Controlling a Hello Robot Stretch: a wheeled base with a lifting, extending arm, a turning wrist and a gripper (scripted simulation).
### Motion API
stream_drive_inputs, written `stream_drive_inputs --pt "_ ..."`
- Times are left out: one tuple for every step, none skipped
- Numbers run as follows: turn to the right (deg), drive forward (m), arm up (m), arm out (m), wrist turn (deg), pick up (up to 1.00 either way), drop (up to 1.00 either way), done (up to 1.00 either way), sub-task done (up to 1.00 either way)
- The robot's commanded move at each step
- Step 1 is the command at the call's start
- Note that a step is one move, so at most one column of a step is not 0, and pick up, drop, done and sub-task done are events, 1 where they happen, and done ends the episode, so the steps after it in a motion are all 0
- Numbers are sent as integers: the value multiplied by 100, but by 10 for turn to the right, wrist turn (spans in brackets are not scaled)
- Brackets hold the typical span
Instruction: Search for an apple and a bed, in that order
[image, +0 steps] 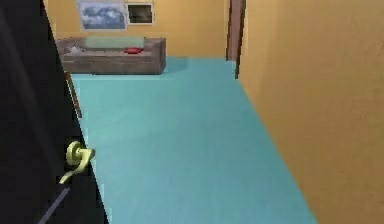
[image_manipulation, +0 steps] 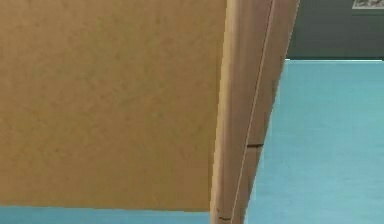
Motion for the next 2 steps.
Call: stream_drive_inputs --pt "60 0 0 0 0 0 0 0 0" --pt "0 100 0 0 0 0 0 0 0"
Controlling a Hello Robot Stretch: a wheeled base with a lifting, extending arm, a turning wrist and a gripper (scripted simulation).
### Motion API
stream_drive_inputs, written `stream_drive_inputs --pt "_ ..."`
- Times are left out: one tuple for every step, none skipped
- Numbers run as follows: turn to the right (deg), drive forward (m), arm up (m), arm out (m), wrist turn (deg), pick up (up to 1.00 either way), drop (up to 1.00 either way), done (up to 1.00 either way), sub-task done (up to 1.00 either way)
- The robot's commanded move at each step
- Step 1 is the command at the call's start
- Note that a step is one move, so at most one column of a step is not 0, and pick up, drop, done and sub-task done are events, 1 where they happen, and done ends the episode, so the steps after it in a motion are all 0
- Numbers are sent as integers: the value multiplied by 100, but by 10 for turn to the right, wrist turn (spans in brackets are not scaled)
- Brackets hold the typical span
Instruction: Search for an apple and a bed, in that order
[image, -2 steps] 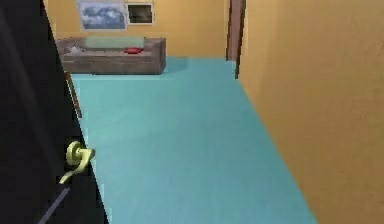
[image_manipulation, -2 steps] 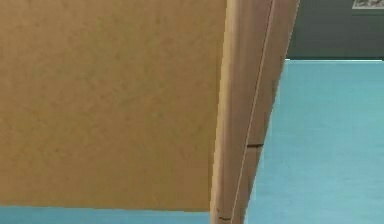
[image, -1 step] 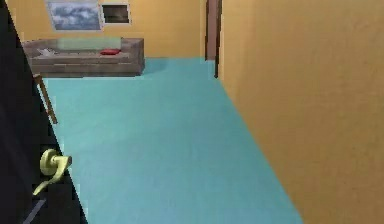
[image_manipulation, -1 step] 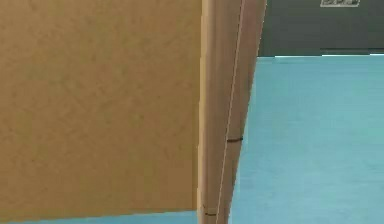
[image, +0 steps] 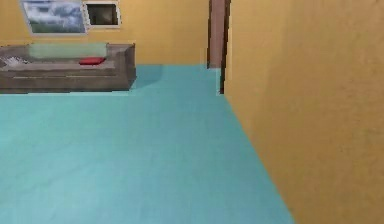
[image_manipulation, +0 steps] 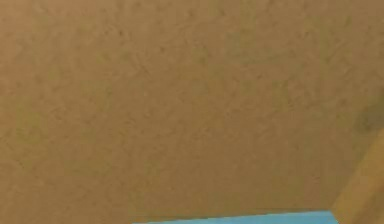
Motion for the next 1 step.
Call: stream_drive_inputs --pt "0 100 0 0 0 0 0 0 0"
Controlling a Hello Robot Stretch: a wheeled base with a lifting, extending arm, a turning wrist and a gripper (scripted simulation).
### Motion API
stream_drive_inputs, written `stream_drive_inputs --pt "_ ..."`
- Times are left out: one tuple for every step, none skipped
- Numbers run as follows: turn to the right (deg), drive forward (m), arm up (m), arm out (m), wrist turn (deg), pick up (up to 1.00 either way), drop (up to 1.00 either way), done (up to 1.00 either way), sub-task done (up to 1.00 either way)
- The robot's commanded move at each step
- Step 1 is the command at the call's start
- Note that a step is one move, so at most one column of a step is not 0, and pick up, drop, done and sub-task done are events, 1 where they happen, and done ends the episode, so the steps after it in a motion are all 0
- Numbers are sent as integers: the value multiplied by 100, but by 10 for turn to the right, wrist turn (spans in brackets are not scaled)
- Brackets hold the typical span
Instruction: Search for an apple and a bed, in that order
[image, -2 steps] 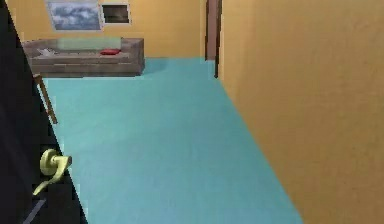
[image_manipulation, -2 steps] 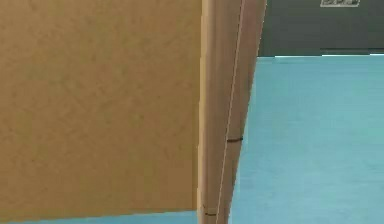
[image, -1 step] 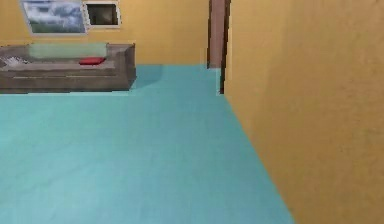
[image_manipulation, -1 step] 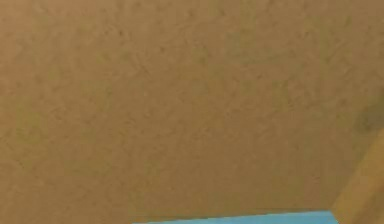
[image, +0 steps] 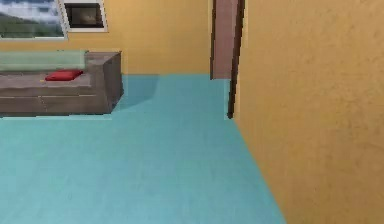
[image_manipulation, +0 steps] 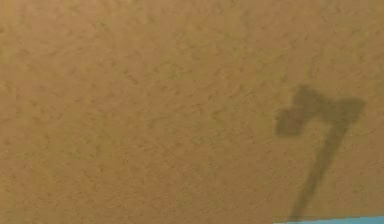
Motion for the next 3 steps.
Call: stream_drive_inputs --pt "30 0 0 0 0 0 0 0 0" --pt "-60 0 0 0 0 0 0 0 0" --pt "0 100 0 0 0 0 0 0 0"
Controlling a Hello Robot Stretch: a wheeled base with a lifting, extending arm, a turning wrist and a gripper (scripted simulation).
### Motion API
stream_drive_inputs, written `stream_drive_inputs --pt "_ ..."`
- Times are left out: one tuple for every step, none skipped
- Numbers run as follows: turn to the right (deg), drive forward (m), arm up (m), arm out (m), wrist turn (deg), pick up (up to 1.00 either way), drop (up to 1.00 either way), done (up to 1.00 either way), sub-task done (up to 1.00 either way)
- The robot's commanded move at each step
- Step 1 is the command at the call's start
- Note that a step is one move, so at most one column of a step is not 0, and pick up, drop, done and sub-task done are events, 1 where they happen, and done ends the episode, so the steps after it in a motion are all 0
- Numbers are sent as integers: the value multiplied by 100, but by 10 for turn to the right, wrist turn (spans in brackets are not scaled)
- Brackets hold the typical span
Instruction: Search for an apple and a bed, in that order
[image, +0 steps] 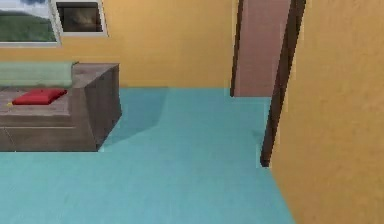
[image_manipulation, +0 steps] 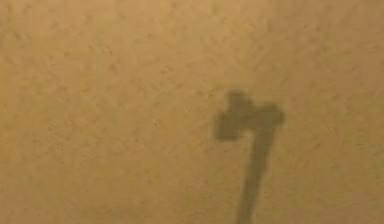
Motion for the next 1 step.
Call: stream_drive_inputs --pt "0 100 0 0 0 0 0 0 0"
